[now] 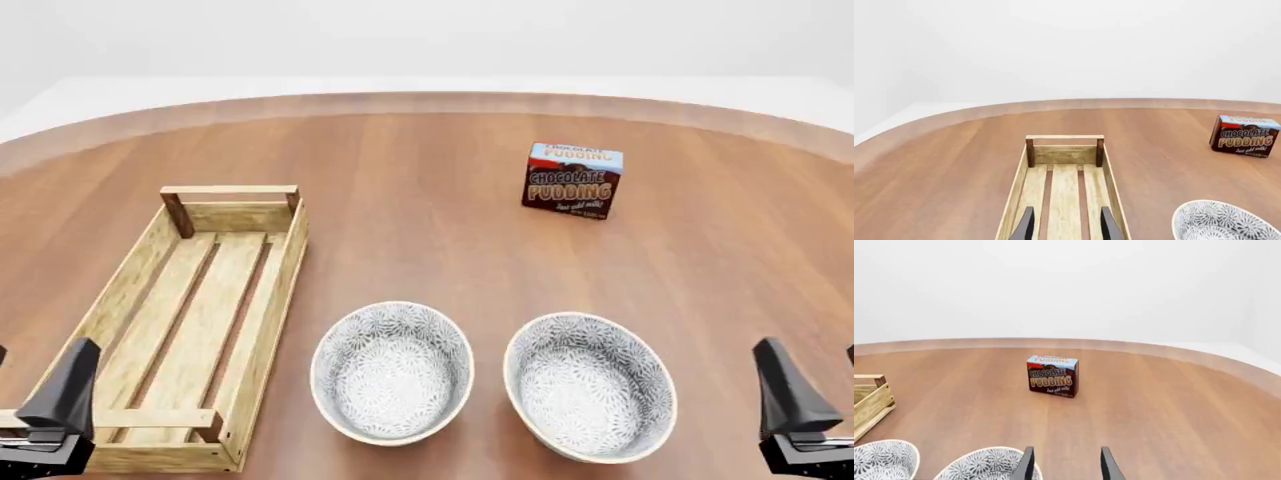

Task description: Stack the left bowl on the right bowl and place them in the tray.

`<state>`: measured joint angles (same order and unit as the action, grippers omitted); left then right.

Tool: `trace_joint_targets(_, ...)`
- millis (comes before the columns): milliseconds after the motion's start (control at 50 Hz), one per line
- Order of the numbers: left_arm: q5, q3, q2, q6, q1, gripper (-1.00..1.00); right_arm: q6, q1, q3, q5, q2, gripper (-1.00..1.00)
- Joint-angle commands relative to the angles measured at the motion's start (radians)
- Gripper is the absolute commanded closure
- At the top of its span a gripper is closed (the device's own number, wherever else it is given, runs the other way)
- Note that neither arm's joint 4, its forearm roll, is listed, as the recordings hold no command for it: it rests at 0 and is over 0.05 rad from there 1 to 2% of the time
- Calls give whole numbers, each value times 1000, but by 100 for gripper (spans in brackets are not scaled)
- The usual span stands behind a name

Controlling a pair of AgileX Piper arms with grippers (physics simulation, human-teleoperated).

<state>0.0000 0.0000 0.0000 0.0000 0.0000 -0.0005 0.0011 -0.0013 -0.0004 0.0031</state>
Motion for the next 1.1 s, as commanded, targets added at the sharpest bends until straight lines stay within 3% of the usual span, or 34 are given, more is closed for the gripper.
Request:
trace_joint_targets(20,0,0,0,0,0,-100,1,3,-2,-13,19,-100)
trace_joint_targets(220,0,0,0,0,0,-100,-41,-11,0,-72,91,-100)
trace_joint_targets(240,0,0,0,0,0,-100,-64,-31,0,-75,93,-100)
trace_joint_targets(340,0,0,0,0,0,-100,-24,-17,-8,-53,67,-100)
trace_joint_targets(380,0,0,0,0,0,-100,1,-4,-55,-41,124,-100)
trace_joint_targets(440,0,0,0,0,0,-100,-23,14,-103,17,103,-100)
trace_joint_targets(520,0,0,0,0,0,-100,-1,63,-203,33,208,-100)
trace_joint_targets(620,0,0,0,0,0,-100,-69,115,-320,66,287,-100)
trace_joint_targets(660,0,0,0,0,0,-100,-135,139,-382,86,318,-100)
trace_joint_targets(700,0,0,0,0,0,-100,-158,179,-452,102,375,-100)
trace_joint_targets(720,0,0,0,0,0,-100,-139,177,-478,105,391,-100)
trace_joint_targets(780,0,0,0,0,0,-100,-167,234,-535,102,512,-100)
trace_joint_targets(820,0,0,0,0,0,-100,-174,231,-563,100,593,-100)
trace_joint_targets(840,0,0,0,0,0,-100,-133,268,-591,103,634,-100)
trace_joint_targets(1000,0,0,0,0,0,-100,-150,434,-764,162,868,-100)
trace_joint_targets(1020,0,0,0,0,0,-100,-174,440,-784,173,898,-100)
trace_joint_targets(1100,0,0,0,0,0,-100,-163,495,-841,200,946,-100)
